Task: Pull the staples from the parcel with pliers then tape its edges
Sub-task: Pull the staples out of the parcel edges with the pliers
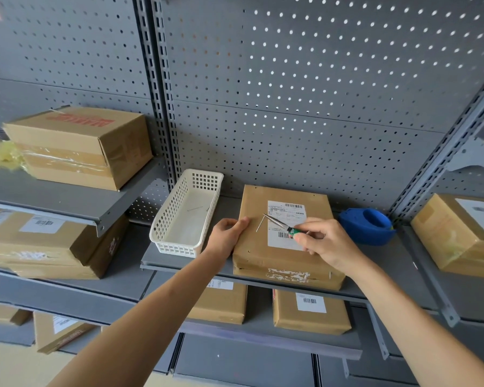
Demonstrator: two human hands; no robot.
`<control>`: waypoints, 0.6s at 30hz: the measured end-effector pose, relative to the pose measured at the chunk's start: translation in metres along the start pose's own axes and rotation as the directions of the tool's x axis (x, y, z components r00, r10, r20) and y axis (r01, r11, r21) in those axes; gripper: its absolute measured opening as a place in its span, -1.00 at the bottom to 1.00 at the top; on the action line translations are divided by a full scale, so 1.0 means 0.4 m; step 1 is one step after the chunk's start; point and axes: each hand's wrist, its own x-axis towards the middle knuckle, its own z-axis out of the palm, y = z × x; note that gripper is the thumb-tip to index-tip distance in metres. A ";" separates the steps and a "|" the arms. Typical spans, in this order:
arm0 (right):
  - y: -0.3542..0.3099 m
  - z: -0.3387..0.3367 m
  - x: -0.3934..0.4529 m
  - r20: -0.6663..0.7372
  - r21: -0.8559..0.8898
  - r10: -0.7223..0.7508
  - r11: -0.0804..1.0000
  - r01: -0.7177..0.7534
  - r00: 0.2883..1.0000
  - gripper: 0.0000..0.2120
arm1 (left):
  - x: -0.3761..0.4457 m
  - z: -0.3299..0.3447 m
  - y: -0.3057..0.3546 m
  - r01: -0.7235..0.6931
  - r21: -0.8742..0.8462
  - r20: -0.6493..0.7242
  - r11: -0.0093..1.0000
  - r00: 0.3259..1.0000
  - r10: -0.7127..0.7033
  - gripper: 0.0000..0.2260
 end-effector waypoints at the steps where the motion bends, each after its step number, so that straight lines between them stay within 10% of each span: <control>1: 0.002 -0.001 0.001 -0.003 0.025 0.006 1.000 -0.006 1.000 -0.83 | -0.001 0.000 0.000 0.002 0.003 0.001 1.000 1.000 -0.002 -0.56; 18: -0.008 -0.021 0.069 -0.069 0.195 0.119 0.975 -0.103 0.991 -0.73 | 0.002 -0.003 0.006 0.048 -0.003 0.038 0.999 0.998 -0.047 -0.55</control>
